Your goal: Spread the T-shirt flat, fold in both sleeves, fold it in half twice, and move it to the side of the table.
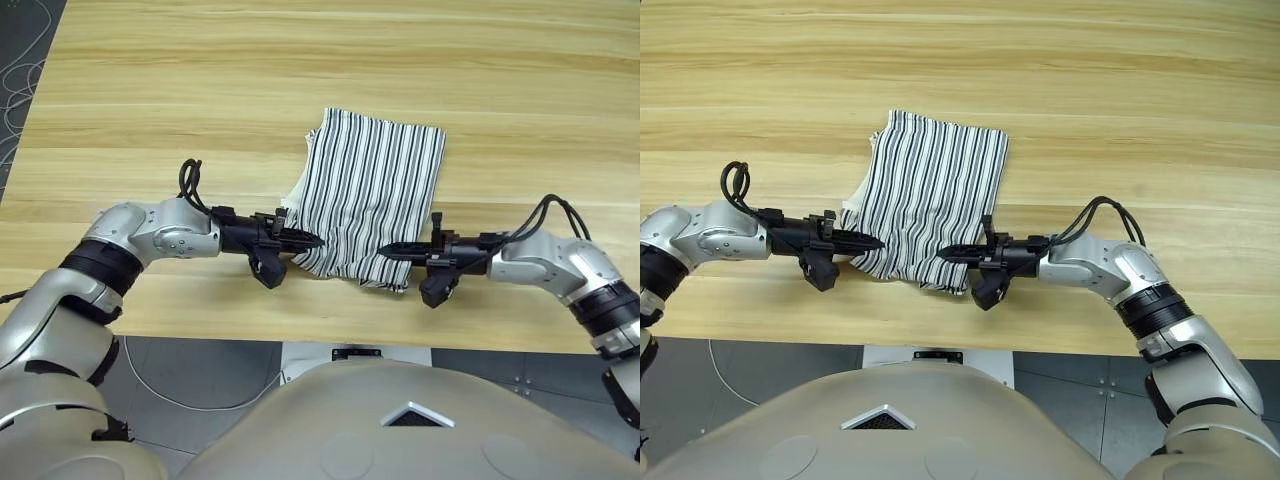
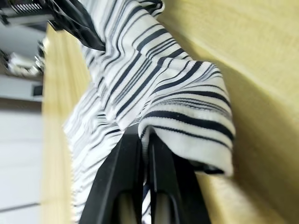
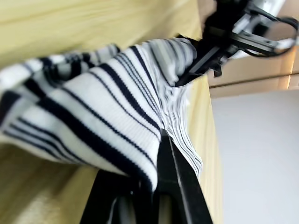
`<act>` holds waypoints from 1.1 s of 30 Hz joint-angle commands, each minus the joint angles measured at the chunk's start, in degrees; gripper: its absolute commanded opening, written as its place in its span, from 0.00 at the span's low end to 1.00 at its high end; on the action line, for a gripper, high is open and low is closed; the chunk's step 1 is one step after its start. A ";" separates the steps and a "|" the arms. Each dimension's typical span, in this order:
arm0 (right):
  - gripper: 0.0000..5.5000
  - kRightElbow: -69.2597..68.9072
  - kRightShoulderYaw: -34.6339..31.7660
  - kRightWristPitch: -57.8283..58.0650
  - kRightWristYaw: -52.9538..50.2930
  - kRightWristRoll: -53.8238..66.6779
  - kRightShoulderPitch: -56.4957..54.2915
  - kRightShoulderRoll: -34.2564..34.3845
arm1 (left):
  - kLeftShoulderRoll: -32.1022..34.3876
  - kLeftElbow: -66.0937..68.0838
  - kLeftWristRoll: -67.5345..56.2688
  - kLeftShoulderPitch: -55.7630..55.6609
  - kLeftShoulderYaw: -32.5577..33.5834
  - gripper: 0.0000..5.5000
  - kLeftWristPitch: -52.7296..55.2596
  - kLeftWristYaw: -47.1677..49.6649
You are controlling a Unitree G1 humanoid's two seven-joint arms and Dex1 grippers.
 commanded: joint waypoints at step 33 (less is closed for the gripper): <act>0.02 -6.99 -5.56 22.67 33.06 32.62 6.17 1.90 | 4.66 -31.82 -27.76 17.17 16.99 0.18 44.35 -47.48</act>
